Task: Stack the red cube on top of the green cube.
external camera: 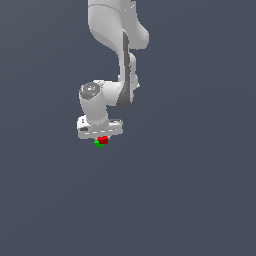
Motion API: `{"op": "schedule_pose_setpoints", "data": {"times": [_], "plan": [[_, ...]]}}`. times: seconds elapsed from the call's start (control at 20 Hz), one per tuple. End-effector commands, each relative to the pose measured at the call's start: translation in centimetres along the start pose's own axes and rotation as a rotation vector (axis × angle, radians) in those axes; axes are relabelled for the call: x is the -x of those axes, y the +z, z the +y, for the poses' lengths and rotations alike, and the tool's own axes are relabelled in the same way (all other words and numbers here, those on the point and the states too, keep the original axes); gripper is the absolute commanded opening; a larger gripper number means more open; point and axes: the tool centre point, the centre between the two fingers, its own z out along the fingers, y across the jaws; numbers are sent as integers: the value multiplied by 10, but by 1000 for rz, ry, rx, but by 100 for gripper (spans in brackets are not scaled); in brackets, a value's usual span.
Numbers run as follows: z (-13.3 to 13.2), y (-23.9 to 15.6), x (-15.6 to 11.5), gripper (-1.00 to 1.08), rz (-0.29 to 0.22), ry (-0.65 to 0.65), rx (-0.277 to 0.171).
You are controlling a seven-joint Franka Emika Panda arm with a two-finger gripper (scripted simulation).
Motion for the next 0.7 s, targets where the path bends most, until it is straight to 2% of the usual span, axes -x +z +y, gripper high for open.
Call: {"op": "schedule_pose_setpoints", "data": {"times": [0.0,0.35,0.4,0.65], "plan": [[12,3,8,-100,1,-2,0],[27,6,16,-100,1,-2,0],[27,6,16,100,1,-2,0],[27,6,16,100,1,-2,0]]}}
